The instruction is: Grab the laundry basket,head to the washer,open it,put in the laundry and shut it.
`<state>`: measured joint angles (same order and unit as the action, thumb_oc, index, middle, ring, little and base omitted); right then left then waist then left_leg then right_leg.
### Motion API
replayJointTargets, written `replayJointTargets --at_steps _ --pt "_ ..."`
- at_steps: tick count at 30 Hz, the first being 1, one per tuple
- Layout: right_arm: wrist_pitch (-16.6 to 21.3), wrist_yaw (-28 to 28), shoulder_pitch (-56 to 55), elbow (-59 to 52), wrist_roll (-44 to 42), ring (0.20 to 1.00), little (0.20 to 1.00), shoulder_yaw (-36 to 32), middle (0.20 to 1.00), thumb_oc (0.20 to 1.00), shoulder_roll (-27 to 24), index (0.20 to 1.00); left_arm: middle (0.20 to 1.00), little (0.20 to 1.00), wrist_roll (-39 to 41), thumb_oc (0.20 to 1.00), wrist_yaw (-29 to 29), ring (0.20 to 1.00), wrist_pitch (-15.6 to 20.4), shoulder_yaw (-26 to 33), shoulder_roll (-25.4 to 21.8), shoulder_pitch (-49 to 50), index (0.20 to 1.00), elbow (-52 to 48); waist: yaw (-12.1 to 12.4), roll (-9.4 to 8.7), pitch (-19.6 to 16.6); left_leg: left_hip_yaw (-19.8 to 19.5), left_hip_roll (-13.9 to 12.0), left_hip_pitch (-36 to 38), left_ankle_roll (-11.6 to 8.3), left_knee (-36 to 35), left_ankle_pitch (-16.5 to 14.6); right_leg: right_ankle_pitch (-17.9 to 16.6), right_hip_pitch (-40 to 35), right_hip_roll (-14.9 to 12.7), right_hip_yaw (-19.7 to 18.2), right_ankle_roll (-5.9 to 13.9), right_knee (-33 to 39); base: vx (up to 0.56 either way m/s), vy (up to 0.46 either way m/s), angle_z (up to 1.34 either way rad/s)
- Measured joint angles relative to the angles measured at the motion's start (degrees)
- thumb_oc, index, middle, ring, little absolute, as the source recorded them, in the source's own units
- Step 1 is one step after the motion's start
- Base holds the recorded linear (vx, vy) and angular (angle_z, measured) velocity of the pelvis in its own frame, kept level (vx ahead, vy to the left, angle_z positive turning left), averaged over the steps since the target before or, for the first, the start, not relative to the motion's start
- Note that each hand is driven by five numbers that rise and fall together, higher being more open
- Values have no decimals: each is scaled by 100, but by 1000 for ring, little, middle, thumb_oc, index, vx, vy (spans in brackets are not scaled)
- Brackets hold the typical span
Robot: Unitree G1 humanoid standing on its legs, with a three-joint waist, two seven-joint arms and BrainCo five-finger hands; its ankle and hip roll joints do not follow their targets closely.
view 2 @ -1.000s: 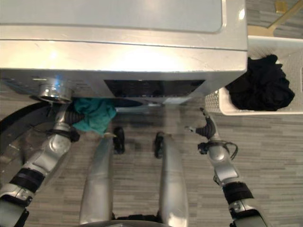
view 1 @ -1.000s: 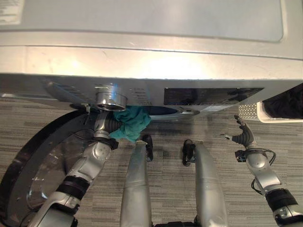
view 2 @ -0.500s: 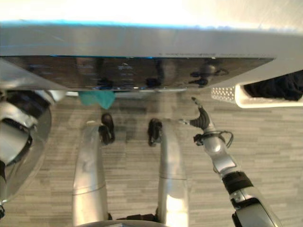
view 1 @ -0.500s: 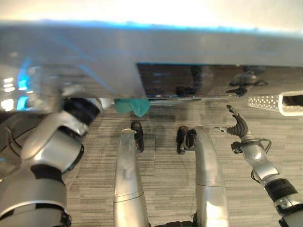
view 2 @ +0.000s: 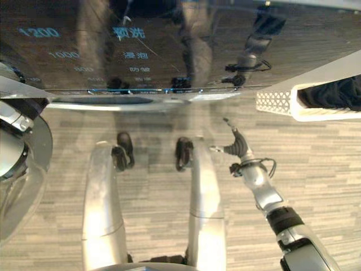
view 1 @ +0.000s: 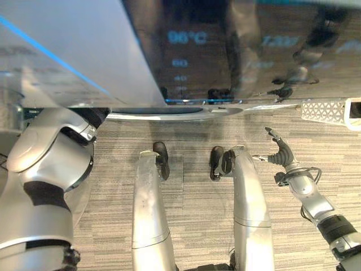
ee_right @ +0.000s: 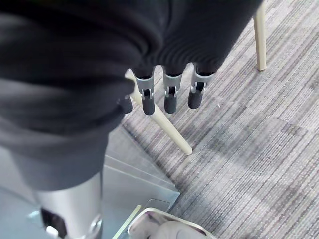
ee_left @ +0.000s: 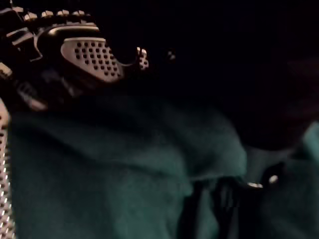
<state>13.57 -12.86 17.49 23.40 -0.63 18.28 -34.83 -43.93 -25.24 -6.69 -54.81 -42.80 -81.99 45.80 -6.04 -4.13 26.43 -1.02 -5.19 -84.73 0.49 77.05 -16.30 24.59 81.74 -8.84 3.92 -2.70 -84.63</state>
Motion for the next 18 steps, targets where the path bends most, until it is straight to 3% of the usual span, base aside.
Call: replayJointTargets --at_steps 4,11,12,15,18 --pt "-108 187 12 -50 0 1000 1000 -186 1000 1000 -8 1000 1000 1000 121 1000 798 1000 171 144 127 518 1000 371 44 6 -72 1 34 79 24 -121 17 31 -84 -65 26 -46 44 -35 3 10" --pt "-284 311 94 19 16 1000 1000 -178 1000 1000 10 1000 1000 1000 1109 1000 955 1000 322 813 1 607 1000 -172 139 5 -200 -2 89 86 25 -321 92 15 -96 -111 57 -23 199 -20 5 5" --pt "-375 312 122 53 58 1000 1000 -212 1000 1000 81 1000 1000 1000 1576 1000 888 1000 385 1461 -48 929 1000 -739 157 5 -200 -3 98 169 12 -427 120 -8 -183 -120 76 16 290 -53 15 5" --pt "-510 307 180 238 71 1000 1000 -234 1000 1000 370 1000 1000 1000 2181 1000 825 1000 515 2071 94 1899 1000 -1162 165 9 -254 9 104 556 -35 -724 136 -24 -561 -147 121 43 585 -42 25 3" --pt "-690 304 31 312 80 1000 1000 -297 1000 1000 701 1000 1000 1000 3230 1000 936 1000 733 3311 643 4092 1000 -1715 171 38 -363 65 113 1353 -77 -1447 218 -128 -1315 -116 167 95 1298 -25 46 0"
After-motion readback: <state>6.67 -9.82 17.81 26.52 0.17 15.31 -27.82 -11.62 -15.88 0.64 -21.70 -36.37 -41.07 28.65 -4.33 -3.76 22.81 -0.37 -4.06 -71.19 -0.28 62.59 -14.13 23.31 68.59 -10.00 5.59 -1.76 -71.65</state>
